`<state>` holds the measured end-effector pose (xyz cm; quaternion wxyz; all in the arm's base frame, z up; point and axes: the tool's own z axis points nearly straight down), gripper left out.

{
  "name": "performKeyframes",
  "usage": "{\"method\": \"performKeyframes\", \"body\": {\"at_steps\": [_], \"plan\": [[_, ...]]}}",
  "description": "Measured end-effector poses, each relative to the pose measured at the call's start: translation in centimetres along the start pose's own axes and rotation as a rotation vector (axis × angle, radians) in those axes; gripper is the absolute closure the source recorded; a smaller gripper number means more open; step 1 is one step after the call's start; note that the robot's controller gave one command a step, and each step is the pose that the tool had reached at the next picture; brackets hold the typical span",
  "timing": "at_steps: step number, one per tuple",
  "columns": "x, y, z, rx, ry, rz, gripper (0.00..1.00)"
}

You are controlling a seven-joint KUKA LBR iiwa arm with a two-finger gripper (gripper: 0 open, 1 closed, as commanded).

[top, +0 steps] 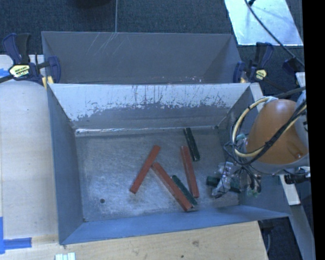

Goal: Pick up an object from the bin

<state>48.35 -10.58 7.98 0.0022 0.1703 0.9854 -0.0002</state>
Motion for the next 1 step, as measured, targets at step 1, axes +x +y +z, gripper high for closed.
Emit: {"method": "performKeyframes", "body": {"at_steps": [1], "plan": [[-0.16, -0.01, -2.63, -0.001, -0.002, -0.002, 1.0]]}}
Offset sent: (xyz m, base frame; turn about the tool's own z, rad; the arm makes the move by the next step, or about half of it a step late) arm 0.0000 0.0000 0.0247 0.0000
